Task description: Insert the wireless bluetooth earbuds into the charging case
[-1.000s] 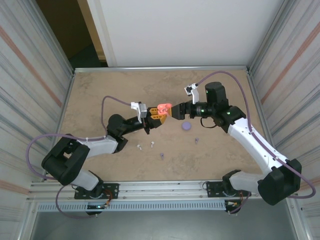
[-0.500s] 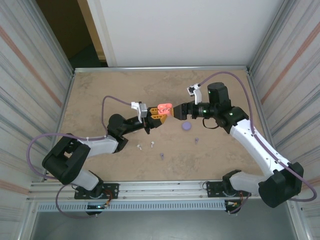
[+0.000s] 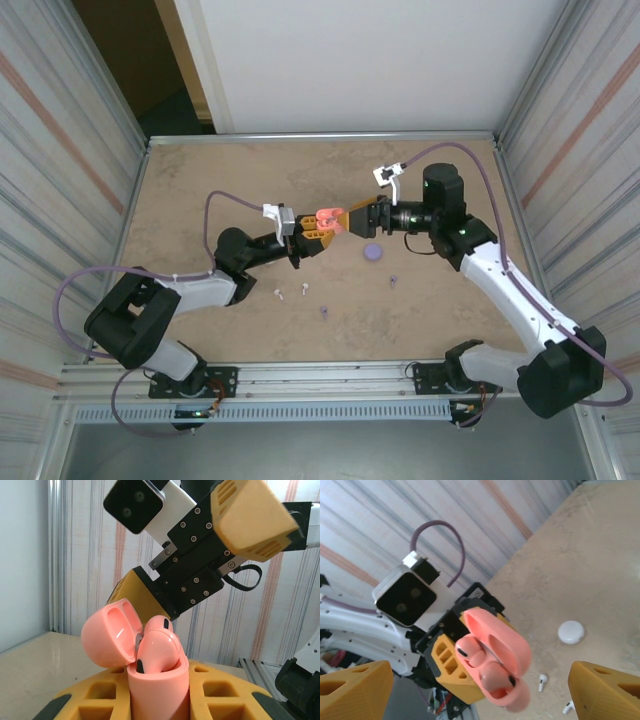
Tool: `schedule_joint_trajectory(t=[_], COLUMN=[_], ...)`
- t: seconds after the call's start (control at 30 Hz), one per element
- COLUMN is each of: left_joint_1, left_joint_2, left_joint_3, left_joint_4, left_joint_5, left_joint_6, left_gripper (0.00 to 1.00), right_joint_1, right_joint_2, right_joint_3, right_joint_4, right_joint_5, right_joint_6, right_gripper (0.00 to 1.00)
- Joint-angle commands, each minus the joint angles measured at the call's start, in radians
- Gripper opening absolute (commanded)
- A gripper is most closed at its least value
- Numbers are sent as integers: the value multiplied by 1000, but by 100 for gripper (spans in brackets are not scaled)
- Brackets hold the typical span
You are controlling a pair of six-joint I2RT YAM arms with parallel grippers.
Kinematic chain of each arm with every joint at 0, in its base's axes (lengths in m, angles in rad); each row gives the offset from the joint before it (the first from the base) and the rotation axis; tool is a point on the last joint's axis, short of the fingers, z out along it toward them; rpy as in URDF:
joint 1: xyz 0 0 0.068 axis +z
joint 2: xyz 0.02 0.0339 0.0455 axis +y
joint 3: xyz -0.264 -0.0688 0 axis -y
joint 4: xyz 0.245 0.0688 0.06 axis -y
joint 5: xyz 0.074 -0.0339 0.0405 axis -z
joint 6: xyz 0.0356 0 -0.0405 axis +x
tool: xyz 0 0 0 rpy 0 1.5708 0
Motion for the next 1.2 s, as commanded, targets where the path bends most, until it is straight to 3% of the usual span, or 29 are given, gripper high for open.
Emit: schedule_joint_trajectory(t=[0.0, 0.73, 1.0, 1.17], left_joint_1=[3, 23, 23, 30], left_joint_2=[2, 20, 9, -38], left_joint_3=[26, 13, 7, 16], left_joint_4=[48, 39, 26, -160], left_joint_5=[25, -9, -20, -52], left_joint_6=[-14, -31, -26, 32], left_gripper=[0, 0, 0, 0], right_joint_1=[28, 53, 43, 10], right_joint_2=[26, -48, -75, -131], right_joint_3=[22, 5, 31, 14], right_joint_4=[54, 90, -71, -147], right_joint_5=[-51, -96, 23, 163], right_joint_6=[19, -46, -122, -153], right_gripper=[89, 84, 84, 85])
